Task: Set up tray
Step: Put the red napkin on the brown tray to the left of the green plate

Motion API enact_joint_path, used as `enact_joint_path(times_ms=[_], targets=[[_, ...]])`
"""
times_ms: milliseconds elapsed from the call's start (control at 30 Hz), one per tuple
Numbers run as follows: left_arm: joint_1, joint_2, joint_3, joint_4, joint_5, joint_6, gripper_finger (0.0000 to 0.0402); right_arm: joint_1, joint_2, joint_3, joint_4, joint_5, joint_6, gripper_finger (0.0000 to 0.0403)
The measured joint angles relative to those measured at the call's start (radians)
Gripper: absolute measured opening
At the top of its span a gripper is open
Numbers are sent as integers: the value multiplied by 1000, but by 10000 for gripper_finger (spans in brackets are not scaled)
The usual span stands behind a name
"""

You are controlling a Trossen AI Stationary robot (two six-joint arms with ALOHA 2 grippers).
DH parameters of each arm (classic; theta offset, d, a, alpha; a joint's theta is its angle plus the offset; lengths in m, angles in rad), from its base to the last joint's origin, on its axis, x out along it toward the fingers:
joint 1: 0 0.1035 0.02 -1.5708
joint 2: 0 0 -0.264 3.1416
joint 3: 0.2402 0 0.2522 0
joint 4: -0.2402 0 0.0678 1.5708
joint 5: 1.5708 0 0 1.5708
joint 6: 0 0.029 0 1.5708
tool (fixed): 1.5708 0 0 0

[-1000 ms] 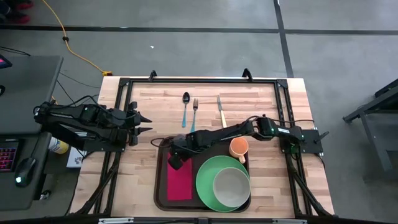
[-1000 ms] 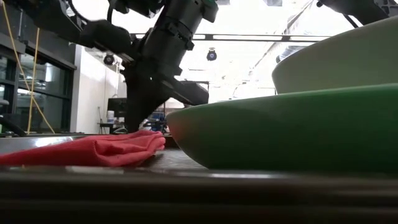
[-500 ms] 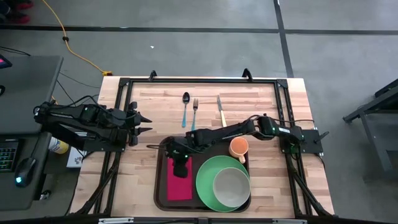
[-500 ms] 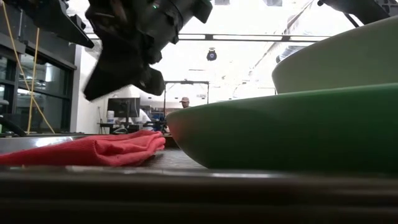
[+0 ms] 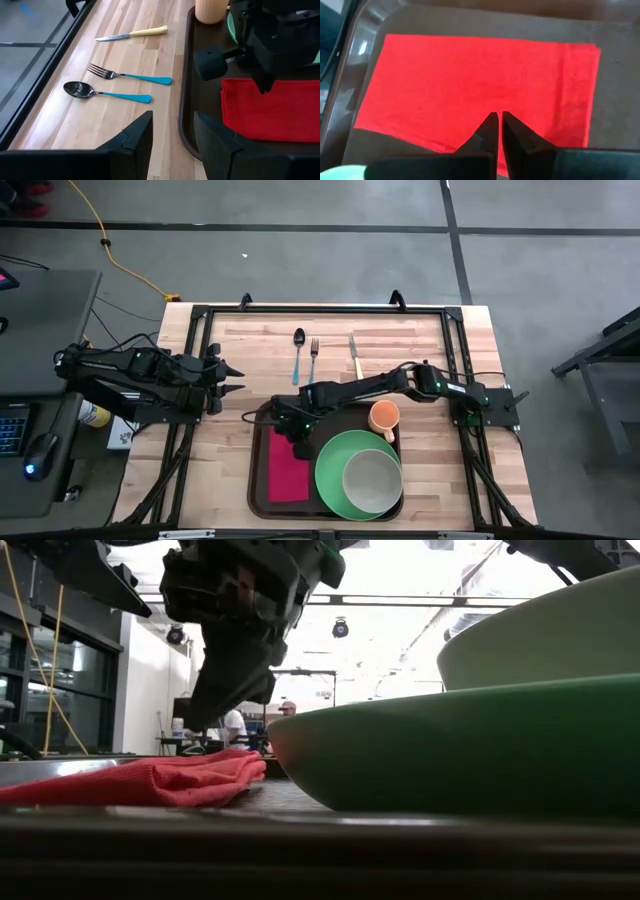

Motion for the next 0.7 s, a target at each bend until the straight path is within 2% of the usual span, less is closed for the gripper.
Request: enact_joint_path(times_ms=[400, 700], targets=[[0, 0, 0, 0, -4, 0, 172, -10, 56, -2, -1, -1, 8, 0], [0, 0, 0, 0, -4, -7, 172, -47, 56, -2, 62, 126, 248, 0]])
